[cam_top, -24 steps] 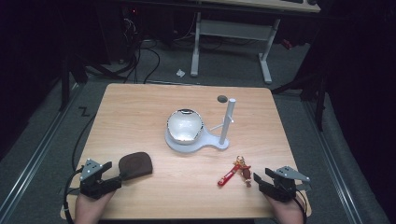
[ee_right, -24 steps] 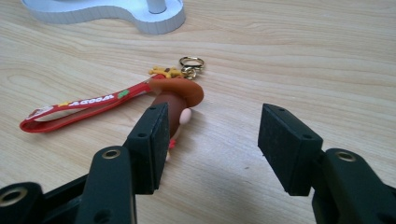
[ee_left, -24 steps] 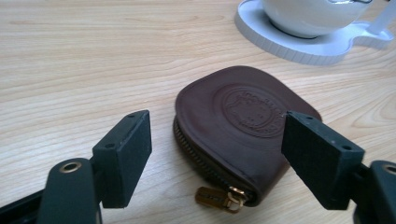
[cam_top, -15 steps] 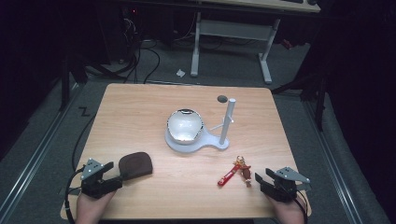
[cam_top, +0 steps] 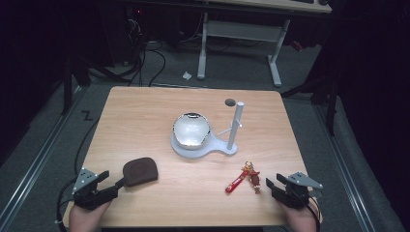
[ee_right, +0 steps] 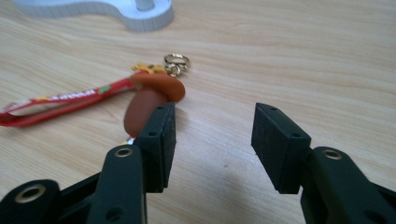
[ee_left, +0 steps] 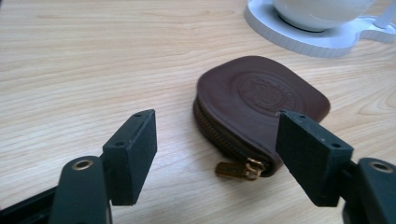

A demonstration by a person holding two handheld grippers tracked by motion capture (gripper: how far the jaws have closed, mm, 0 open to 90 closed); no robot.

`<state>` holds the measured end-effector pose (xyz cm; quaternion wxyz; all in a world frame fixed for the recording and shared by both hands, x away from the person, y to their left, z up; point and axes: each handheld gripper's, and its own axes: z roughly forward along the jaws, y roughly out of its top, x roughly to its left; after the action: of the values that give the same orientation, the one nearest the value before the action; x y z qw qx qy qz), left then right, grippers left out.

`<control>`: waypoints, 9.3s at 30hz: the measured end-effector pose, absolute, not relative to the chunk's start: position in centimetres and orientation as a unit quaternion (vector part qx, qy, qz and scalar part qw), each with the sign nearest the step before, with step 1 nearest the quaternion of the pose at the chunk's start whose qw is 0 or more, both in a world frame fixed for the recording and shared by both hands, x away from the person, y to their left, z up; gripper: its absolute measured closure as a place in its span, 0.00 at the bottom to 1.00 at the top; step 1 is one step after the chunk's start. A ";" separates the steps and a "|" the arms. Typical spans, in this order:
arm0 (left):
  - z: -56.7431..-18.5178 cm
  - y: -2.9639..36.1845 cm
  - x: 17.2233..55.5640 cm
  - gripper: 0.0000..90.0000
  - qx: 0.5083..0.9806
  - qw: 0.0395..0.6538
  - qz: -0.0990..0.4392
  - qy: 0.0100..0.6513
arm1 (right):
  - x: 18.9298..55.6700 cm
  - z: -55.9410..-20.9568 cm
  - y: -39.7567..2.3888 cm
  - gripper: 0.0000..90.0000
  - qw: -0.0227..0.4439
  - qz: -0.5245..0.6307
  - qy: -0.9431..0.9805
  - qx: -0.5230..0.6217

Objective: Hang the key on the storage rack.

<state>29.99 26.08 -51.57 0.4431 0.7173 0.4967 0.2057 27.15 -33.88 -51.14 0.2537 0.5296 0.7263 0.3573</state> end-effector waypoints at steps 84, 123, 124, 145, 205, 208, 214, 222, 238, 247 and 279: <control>-52.8 26.9 31.2 0.39 0.744 0.410 0.188 0.493 | 33.9 -48.7 -29.2 0.64 0.048 0.172 0.831 0.527; -52.9 27.0 31.3 0.39 0.744 0.413 0.183 0.493 | 34.7 -48.4 -28.4 0.69 0.045 0.155 0.839 0.520; -52.9 27.0 31.3 0.39 0.744 0.412 0.183 0.494 | 34.7 -48.5 -28.4 0.69 0.046 0.155 0.839 0.519; -53.0 27.1 31.4 0.39 0.743 0.411 0.180 0.496 | 33.7 -48.3 -28.1 0.69 0.037 0.176 0.840 0.513; -53.1 26.8 31.2 0.38 0.747 0.412 0.181 0.490 | 32.4 -39.0 -29.0 0.76 0.061 0.105 0.873 0.472; -53.1 26.9 31.2 0.39 0.745 0.413 0.182 0.491 | 32.2 -38.2 -28.9 0.76 0.063 0.100 0.874 0.471; -53.0 26.9 31.2 0.39 0.745 0.414 0.182 0.490 | 32.1 -36.2 -28.9 0.76 0.070 0.101 0.875 0.468; -53.0 26.9 31.1 0.39 0.745 0.413 0.182 0.491 | 32.5 -34.1 -29.0 0.76 0.085 0.105 0.874 0.467; -53.0 27.0 31.1 0.39 0.743 0.416 0.183 0.491 | 33.9 -31.2 -28.0 0.76 0.112 0.120 0.875 0.455; -52.9 27.2 31.0 0.39 0.740 0.419 0.186 0.493 | 34.9 -30.2 -26.5 0.76 0.115 0.133 0.878 0.445; -53.0 27.3 30.9 0.39 0.737 0.423 0.184 0.494 | 37.8 -25.6 -22.2 0.76 0.143 0.163 0.884 0.414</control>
<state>30.93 27.33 -52.99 0.4232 0.7367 0.4942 0.1840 37.82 -22.22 -25.61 0.1435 0.4143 0.8838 0.1631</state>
